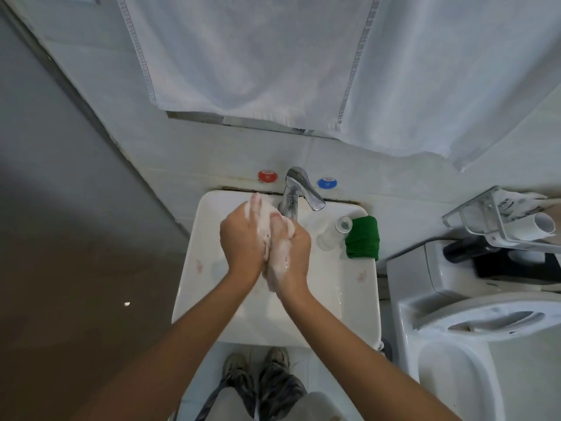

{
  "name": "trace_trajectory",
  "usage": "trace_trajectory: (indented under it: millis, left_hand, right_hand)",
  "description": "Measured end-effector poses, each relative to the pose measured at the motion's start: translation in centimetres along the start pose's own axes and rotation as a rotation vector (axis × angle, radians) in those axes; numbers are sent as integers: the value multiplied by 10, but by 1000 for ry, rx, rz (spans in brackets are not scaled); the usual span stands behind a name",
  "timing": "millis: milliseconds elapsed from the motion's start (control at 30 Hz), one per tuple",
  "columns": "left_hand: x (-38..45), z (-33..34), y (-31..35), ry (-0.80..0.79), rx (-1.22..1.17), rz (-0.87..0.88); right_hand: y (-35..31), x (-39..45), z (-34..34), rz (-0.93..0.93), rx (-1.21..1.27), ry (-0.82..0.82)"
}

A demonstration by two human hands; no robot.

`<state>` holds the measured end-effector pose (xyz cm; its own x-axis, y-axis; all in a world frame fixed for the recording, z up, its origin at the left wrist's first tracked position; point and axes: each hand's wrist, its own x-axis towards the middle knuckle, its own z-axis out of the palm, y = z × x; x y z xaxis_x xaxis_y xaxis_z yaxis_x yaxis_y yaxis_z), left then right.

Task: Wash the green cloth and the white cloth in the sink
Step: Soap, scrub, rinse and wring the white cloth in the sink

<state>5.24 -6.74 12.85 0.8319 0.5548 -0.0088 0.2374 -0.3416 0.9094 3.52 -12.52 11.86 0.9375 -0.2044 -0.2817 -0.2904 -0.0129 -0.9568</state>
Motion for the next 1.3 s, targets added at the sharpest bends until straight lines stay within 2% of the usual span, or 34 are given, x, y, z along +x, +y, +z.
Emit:
trace_trajectory:
  millis: [133,267,333,433,500,667,767,833,933,1133,1200,1300]
  left_hand:
    - [-37,6,9,-56,-45,38]
    - [3,-3,2,-14,-34,-36]
    - [-4,-4,-1,-18,-30,-32]
    - [-36,4,0,-87,-54,-55]
    - [-29,5,-1,-40,-82,-48]
    - [-5,-3,-5,7,-30,-4]
    - [-33,2,3,-70,-33,60]
    - [-25,2,5,-40,-38,68]
    - [3,-4,2,-22,-16,21]
    - [-38,3,11,-45,-42,75]
    - [-15,4,6,-36,20,68]
    - [-8,1,-1,-40,89,13]
  right_hand:
    - [-15,31,-4,79,48,137]
    - [-7,-4,3,20,10,3]
    - [-6,1,1,6,-25,-37]
    - [-12,27,-4,54,6,29]
    - [-13,18,0,46,14,57]
    - [-9,5,1,72,-11,-63]
    - [-19,27,-4,106,19,-15]
    - [-24,19,-2,86,27,22]
    - [-16,-3,2,95,47,-26]
    - [-20,25,-9,51,27,-23]
    - [-12,15,-6,114,31,-1]
    - [-4,2,-9,58,-18,-44]
